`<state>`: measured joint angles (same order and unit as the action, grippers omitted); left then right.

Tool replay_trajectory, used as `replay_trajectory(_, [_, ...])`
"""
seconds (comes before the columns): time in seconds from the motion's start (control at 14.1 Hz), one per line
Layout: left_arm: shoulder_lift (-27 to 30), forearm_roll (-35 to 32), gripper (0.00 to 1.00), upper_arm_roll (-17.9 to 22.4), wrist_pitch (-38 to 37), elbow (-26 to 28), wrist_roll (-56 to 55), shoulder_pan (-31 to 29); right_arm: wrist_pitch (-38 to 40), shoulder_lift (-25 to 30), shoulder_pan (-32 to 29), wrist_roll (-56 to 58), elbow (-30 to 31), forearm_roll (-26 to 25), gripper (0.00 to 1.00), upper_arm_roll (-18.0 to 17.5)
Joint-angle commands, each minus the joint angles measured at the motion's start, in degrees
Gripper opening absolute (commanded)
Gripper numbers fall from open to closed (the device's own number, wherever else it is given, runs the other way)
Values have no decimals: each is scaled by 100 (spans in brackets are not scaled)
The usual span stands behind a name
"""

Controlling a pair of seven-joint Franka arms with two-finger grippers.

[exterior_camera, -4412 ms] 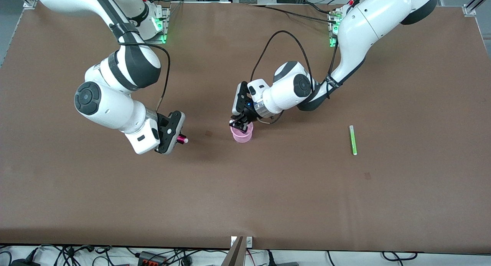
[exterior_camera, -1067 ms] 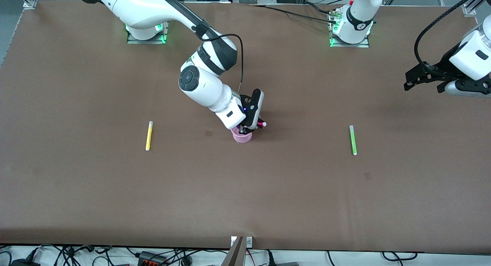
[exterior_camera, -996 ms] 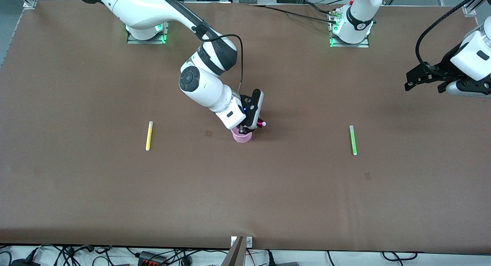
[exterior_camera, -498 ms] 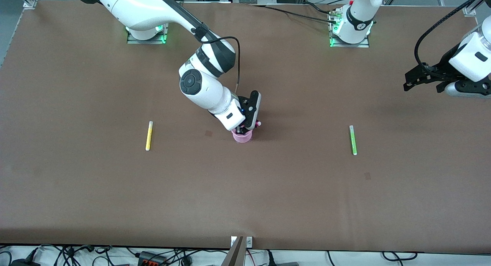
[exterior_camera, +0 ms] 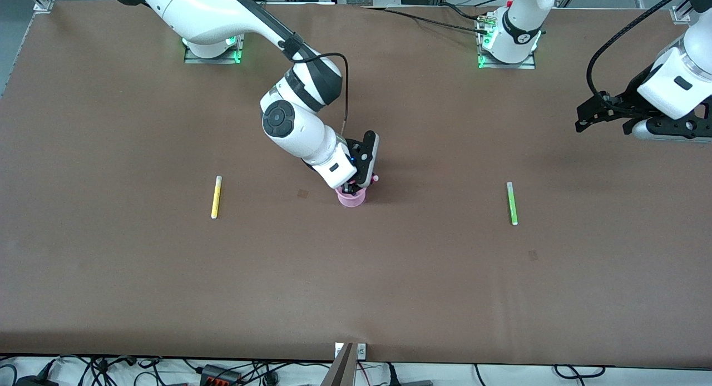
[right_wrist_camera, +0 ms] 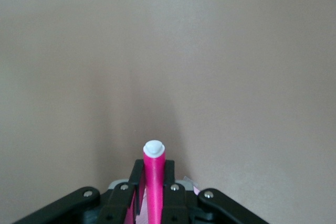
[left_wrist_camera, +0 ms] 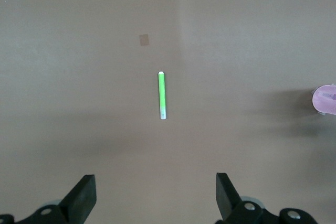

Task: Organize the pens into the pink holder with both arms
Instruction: 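Lower the magenta pen into the pink cup with the right gripper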

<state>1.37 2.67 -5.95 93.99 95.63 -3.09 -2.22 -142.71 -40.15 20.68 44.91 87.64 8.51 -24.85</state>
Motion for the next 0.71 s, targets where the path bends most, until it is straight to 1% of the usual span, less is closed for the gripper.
replay_trajectory(0.0, [-58, -83, 100, -20, -92, -141, -69, -33, 24, 7, 15, -79, 25, -69, 0, -28])
replay_trajectory(0.64, [-58, -83, 100, -20, -92, -132, -69, -42, 16, -89, -3, -26, 104, -78, 0, -19])
